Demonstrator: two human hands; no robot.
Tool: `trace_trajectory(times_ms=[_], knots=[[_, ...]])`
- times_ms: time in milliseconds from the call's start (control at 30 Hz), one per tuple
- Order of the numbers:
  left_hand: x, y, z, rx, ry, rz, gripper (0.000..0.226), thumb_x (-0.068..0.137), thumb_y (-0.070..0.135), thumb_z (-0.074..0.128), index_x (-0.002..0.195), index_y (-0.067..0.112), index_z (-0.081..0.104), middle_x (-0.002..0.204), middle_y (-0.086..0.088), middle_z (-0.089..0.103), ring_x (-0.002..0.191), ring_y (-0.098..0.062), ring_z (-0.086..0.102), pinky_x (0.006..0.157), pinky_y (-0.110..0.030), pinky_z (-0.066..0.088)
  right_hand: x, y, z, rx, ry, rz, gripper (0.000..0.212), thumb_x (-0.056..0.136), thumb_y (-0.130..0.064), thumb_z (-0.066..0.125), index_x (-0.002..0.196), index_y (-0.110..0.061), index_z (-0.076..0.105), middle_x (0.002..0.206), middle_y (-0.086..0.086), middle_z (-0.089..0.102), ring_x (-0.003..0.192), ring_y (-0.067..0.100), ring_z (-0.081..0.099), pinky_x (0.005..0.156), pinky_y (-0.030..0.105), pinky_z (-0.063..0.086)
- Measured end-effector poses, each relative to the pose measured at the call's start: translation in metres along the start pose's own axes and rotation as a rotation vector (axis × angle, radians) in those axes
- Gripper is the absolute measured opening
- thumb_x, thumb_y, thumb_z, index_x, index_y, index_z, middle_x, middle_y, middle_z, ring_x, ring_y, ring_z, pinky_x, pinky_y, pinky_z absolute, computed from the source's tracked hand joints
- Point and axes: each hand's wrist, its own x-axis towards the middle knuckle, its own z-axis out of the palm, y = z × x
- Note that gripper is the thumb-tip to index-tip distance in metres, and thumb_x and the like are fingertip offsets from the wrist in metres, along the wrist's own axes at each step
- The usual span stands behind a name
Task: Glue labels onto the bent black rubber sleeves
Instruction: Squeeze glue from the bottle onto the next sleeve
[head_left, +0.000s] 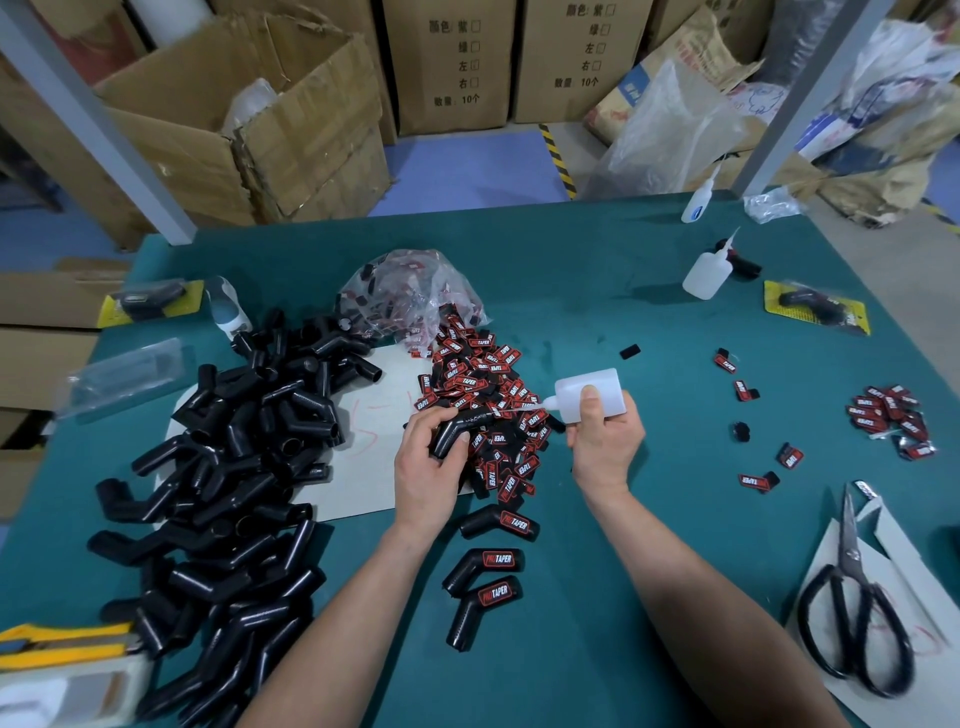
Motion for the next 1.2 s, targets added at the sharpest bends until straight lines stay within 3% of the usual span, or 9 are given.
trace_trajectory(times_ms=[133,267,400,667,900,1200], knots=[[0.0,-0.0012,0.0008,0.003,0.004,0.014,0.047,0.094,0.009,0.071,0.113,0.051,0.062,0.119,0.022,0.062,0.118,-0.009,0.062,0.105,-0.039,0.052,-0.0008,-0.0003,0.0005,-0.011,-0.002,0.001,0.025,0.086,-0.032,0.061,0.076,-0.013,0.05,0.062,0.009,0.051,0.037,0.011,0.047,0.034,0.022,0.037],[-0.0001,-0.0009,0.0002,0.017,0.013,0.032,0.054,0.094,0.011,0.071,0.112,0.06,0.06,0.118,0.023,0.062,0.117,-0.006,0.062,0.1,-0.022,0.05,-0.0002,-0.0013,0.0001,-0.014,0.015,0.005,0.023,0.086,-0.032,0.061,0.077,-0.014,0.05,0.065,0.011,0.052,0.039,0.011,0.048,0.035,0.023,0.039],[0.0002,-0.0003,-0.0002,0.009,0.015,0.034,0.05,0.093,0.017,0.07,0.112,0.061,0.06,0.118,0.024,0.062,0.117,-0.005,0.062,0.095,-0.014,0.048,0.0004,-0.0006,-0.0006,-0.028,0.02,0.003,0.024,0.086,-0.034,0.061,0.077,-0.014,0.05,0.065,0.01,0.053,0.039,0.012,0.048,0.036,0.024,0.039],[0.0007,-0.0012,0.0005,0.017,0.018,0.038,0.058,0.094,0.008,0.071,0.112,0.062,0.06,0.118,0.022,0.062,0.117,-0.008,0.062,0.098,-0.016,0.047,0.0008,-0.0009,-0.0005,0.011,0.005,-0.005,0.035,0.078,-0.048,0.064,0.077,-0.016,0.05,0.056,-0.006,0.054,0.038,0.012,0.047,0.035,0.024,0.038],[0.0005,-0.0008,0.0005,0.015,0.018,0.046,0.051,0.093,0.01,0.071,0.111,0.056,0.061,0.119,0.015,0.063,0.116,-0.005,0.062,0.095,-0.011,0.046,0.0009,0.0009,-0.0001,0.029,0.013,-0.007,0.035,0.077,-0.048,0.064,0.075,-0.016,0.049,0.058,0.0,0.052,0.038,0.014,0.047,0.035,0.024,0.038],[0.0006,-0.0027,-0.0003,0.017,0.009,0.036,0.05,0.094,0.014,0.07,0.113,0.059,0.061,0.118,0.021,0.062,0.117,-0.008,0.063,0.094,-0.016,0.05,0.0012,0.0016,-0.0009,-0.006,0.02,-0.011,0.035,0.077,-0.048,0.064,0.075,-0.016,0.049,0.064,0.006,0.051,0.041,0.013,0.048,0.035,0.023,0.039]])
